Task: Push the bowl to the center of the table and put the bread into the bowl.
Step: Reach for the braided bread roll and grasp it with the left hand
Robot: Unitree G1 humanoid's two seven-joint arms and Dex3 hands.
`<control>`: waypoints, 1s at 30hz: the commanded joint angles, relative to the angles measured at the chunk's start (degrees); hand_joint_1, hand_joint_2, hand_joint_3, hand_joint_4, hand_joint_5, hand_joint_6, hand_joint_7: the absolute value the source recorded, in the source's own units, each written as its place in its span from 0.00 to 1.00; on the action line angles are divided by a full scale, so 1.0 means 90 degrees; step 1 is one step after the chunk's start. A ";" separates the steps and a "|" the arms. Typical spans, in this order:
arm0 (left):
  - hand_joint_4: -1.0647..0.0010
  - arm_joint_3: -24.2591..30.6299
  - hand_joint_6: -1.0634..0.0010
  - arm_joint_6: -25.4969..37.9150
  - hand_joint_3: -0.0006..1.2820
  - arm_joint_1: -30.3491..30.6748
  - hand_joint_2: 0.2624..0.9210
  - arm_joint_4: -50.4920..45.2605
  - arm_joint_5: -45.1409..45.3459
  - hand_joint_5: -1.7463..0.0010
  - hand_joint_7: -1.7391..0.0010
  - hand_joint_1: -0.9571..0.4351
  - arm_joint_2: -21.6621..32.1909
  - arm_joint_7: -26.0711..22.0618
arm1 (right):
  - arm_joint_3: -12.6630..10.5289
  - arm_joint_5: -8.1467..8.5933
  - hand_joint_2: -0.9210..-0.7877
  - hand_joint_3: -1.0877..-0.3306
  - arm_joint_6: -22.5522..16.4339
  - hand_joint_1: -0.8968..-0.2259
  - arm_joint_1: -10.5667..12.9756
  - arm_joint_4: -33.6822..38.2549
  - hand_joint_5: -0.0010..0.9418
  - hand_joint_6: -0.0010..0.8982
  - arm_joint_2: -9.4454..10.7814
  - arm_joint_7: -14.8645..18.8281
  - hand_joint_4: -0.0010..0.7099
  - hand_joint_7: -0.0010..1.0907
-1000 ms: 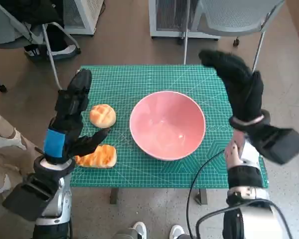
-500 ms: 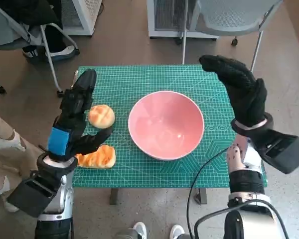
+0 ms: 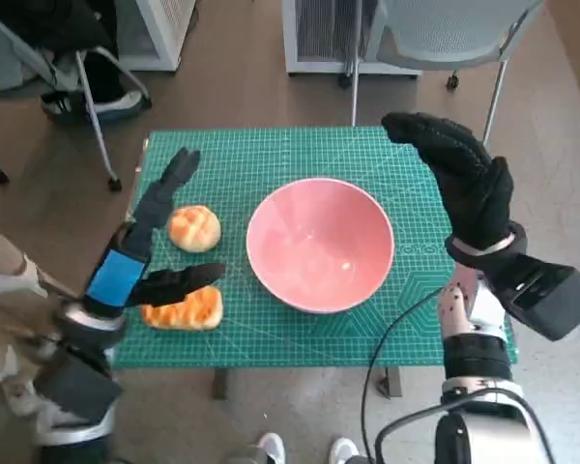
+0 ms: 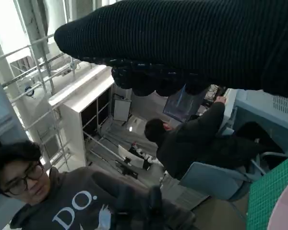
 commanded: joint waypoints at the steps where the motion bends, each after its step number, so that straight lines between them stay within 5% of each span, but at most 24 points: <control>1: 1.00 0.0435 0.94 0.2852 0.01 0.0896 0.68 -0.2619 0.1773 1.00 0.90 0.48 0.0769 -0.1258 | 0.0021 0.0059 0.00 0.43 0.0156 0.43 0.0153 0.0054 0.00 0.23 -0.0010 -0.0006 0.20 0.08; 12: 1.00 0.0175 0.90 0.3905 0.00 0.0866 0.65 -0.3242 0.2237 1.00 0.91 0.57 0.0781 -0.1577 | 0.0012 0.0057 0.00 0.43 0.0170 0.43 0.0153 0.0044 0.00 0.22 -0.0007 -0.0005 0.20 0.10; 18: 1.00 0.0200 0.85 0.3883 0.00 0.1538 0.65 -0.3527 0.1961 1.00 0.93 0.61 0.0946 -0.1905 | 0.0032 0.0059 0.00 0.42 0.0287 0.42 0.0091 0.0041 0.00 0.21 0.0047 -0.0029 0.19 0.11; 22: 1.00 0.0135 0.84 0.3904 0.00 0.1646 0.65 -0.3562 0.2099 1.00 0.94 0.60 0.0996 -0.1850 | 0.0029 0.0063 0.00 0.43 0.0312 0.42 0.0082 0.0045 0.00 0.06 0.0058 -0.0021 0.18 0.35; 30: 0.97 -0.0146 0.79 0.4110 0.00 0.1797 0.65 -0.3589 0.2776 0.99 0.97 0.59 0.1067 -0.1804 | 0.0035 0.0080 0.00 0.43 0.0352 0.42 0.0073 0.0064 0.00 0.00 0.0096 0.0019 0.19 0.44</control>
